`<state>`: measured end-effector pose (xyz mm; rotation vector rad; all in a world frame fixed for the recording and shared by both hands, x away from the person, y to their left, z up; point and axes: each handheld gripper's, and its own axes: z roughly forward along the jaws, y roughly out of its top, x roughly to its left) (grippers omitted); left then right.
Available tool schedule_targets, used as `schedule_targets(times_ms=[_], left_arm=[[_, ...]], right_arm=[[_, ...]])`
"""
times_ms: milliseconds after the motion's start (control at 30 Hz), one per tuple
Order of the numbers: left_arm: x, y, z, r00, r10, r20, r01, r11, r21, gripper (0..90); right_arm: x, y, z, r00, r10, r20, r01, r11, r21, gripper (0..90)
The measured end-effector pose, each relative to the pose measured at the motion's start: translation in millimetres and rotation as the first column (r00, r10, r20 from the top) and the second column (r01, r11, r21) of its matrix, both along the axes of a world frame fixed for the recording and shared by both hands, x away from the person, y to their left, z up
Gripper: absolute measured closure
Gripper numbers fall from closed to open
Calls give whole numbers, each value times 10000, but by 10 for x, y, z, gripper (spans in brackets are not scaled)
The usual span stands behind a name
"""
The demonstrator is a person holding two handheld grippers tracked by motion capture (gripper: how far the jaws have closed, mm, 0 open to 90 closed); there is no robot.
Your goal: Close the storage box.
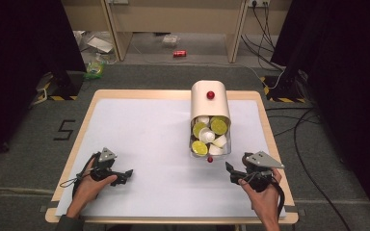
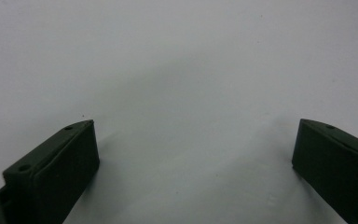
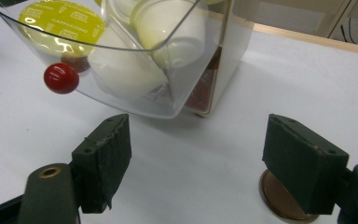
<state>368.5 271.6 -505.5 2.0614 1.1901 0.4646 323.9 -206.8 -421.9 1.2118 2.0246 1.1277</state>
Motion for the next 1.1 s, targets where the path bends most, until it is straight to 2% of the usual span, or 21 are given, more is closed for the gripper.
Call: schedule_targets(times_ms=[200, 400, 633, 767, 933, 1100], left_arm=[[0, 0, 0, 10000, -3, 0, 3, 10000, 10, 0], [0, 1, 0, 10000, -6, -5, 6, 10000, 8, 0], [0, 0, 0, 10000, -1, -4, 1, 10000, 1, 0], [1, 1, 0, 10000, -6, -10, 6, 10000, 5, 0], [1, 0, 0, 10000, 4, -7, -4, 10000, -13, 0], [1, 0, 0, 10000, 4, -10, -4, 10000, -10, 0]], right_arm=[[13, 71, 17, 9996, 233, 176, -236, 9996, 156, 237], [44, 127, 28, 9991, 313, 269, -316, 9994, 113, 242], [86, 123, 1, 9995, 79, 291, -81, 10000, 58, 254], [117, 120, -24, 9997, 49, 252, -49, 10000, 20, 224], [115, 130, -16, 9988, 29, 492, -15, 9996, -285, 217], [115, 136, -14, 9978, 13, 660, 1, 9998, -212, 204]])
